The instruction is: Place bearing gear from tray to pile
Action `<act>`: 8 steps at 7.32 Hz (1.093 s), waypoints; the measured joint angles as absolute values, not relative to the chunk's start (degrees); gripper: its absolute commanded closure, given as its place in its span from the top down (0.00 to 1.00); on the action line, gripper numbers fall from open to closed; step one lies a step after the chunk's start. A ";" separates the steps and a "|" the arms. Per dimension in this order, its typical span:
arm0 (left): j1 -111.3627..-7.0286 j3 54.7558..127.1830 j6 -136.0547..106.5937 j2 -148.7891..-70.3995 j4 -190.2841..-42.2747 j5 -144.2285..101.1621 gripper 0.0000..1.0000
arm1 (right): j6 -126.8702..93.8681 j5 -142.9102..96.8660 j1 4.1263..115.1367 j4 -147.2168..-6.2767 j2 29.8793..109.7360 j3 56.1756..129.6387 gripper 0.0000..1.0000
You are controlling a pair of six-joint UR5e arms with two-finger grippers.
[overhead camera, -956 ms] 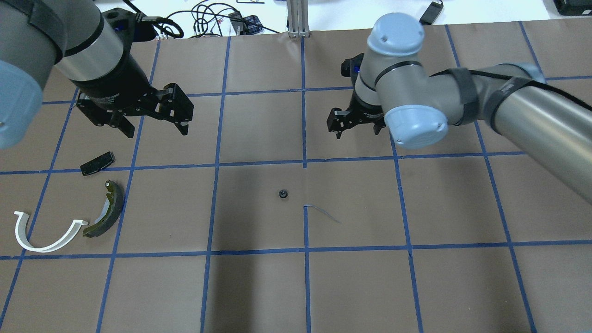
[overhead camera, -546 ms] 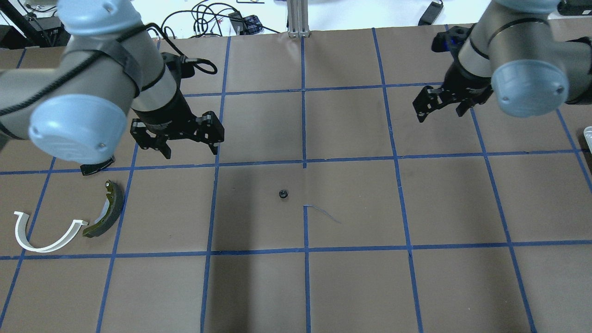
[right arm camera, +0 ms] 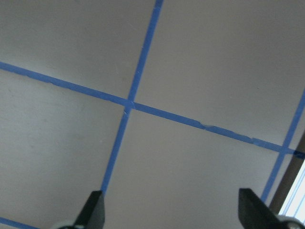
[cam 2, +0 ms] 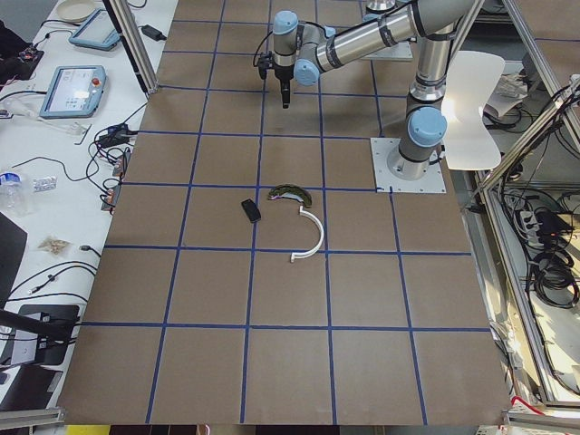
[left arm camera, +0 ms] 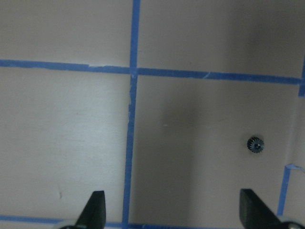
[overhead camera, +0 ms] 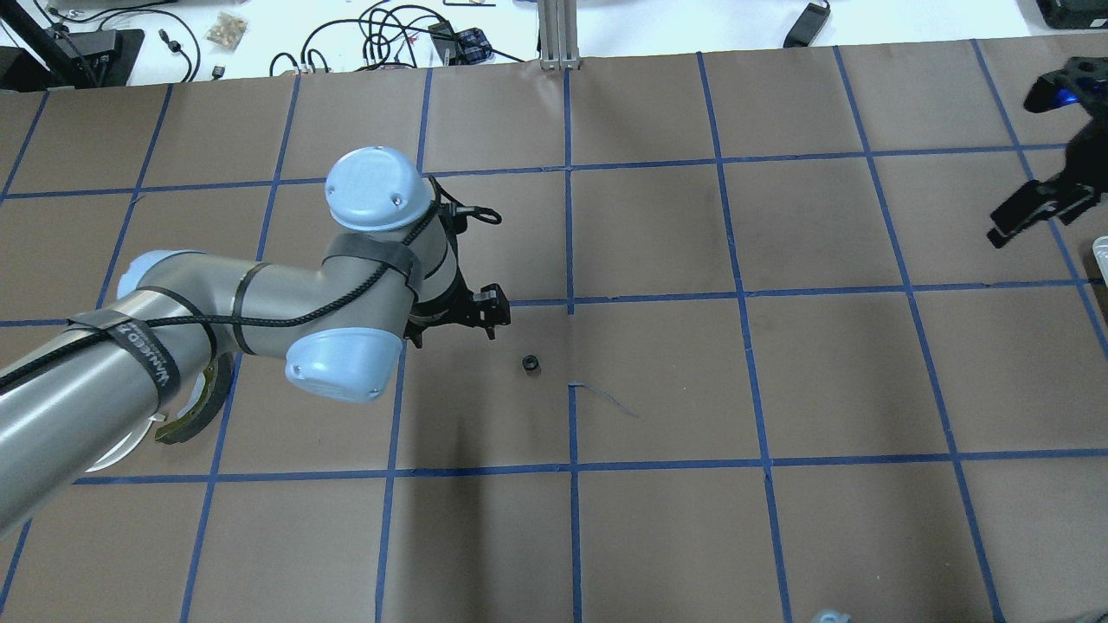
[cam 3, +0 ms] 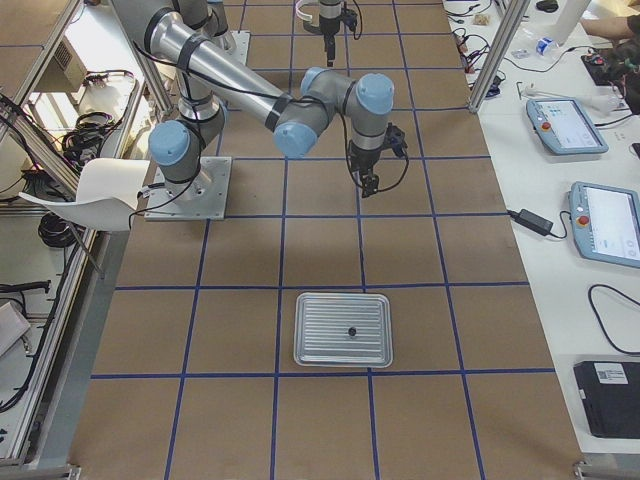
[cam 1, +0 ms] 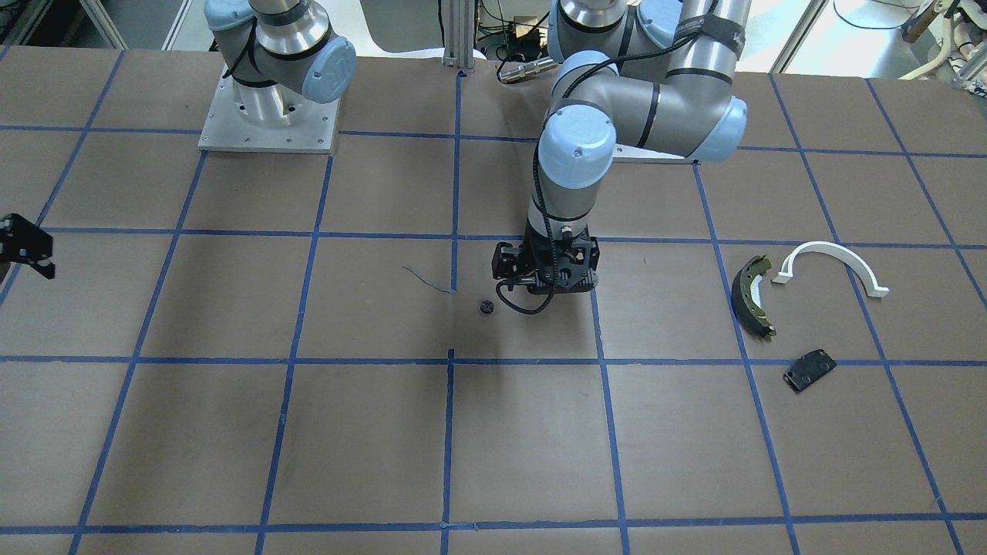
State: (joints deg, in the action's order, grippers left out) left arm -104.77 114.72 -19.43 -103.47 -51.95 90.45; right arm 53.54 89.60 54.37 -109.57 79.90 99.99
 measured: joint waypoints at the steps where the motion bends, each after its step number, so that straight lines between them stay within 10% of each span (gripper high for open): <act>1: -106.79 114.91 -21.77 -105.78 -49.47 90.57 1.00 | 58.55 89.64 50.36 -110.10 78.59 99.90 1.00; 6: -109.39 115.07 -26.63 -111.69 -42.24 90.12 0.99 | 72.91 93.80 43.09 -123.11 63.59 92.27 1.00; 8: -109.92 115.02 -27.41 -112.56 -41.03 90.11 0.44 | 76.35 94.10 42.11 -123.46 57.58 85.56 1.00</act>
State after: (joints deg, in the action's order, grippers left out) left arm -109.92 115.02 -27.41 -112.56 -41.03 90.11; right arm 76.35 94.10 42.11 -123.46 57.58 85.56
